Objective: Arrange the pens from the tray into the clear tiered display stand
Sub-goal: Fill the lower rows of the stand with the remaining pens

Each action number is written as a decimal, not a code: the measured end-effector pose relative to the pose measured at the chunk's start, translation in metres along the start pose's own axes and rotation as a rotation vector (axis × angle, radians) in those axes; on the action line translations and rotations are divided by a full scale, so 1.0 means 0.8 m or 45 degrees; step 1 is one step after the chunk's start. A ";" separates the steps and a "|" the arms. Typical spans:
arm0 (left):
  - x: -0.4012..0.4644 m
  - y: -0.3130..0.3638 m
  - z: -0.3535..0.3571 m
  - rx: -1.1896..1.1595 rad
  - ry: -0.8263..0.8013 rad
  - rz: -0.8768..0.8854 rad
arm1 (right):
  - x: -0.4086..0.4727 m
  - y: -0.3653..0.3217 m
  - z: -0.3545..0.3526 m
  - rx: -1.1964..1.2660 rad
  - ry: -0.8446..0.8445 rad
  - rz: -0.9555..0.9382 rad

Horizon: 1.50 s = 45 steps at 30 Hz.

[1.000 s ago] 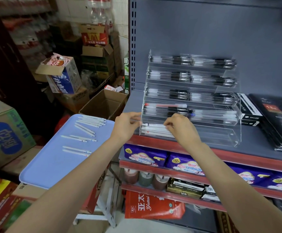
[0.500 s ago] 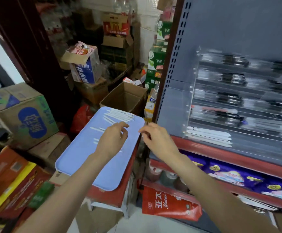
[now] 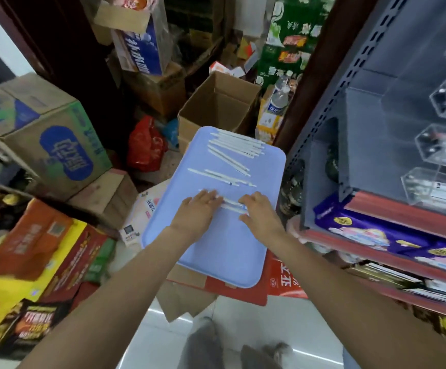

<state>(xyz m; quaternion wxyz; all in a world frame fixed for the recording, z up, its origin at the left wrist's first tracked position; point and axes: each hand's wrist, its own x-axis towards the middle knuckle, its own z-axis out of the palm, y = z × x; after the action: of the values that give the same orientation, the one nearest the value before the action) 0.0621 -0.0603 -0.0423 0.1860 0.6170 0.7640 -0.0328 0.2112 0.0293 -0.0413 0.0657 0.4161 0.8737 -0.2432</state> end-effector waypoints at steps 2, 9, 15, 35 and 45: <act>0.004 -0.001 -0.005 -0.029 0.105 -0.004 | 0.008 -0.004 0.002 0.007 -0.009 0.048; 0.015 -0.002 -0.016 0.039 0.099 0.060 | 0.014 -0.007 -0.006 -0.020 -0.142 0.017; 0.014 -0.016 -0.013 -0.419 0.078 0.104 | -0.001 0.003 -0.020 0.527 -0.035 0.088; -0.034 0.147 -0.186 -1.300 0.631 0.457 | -0.119 -0.001 -0.205 0.549 0.548 -0.289; -0.036 0.289 -0.206 -1.851 0.661 0.392 | -0.224 0.122 -0.290 0.591 0.931 -0.158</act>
<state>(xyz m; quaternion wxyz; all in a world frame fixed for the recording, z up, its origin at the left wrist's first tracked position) 0.2473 0.0138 0.1612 0.3608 0.4274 0.5188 0.6466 0.4213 0.0677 0.1818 -0.3578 0.4253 0.7852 -0.2732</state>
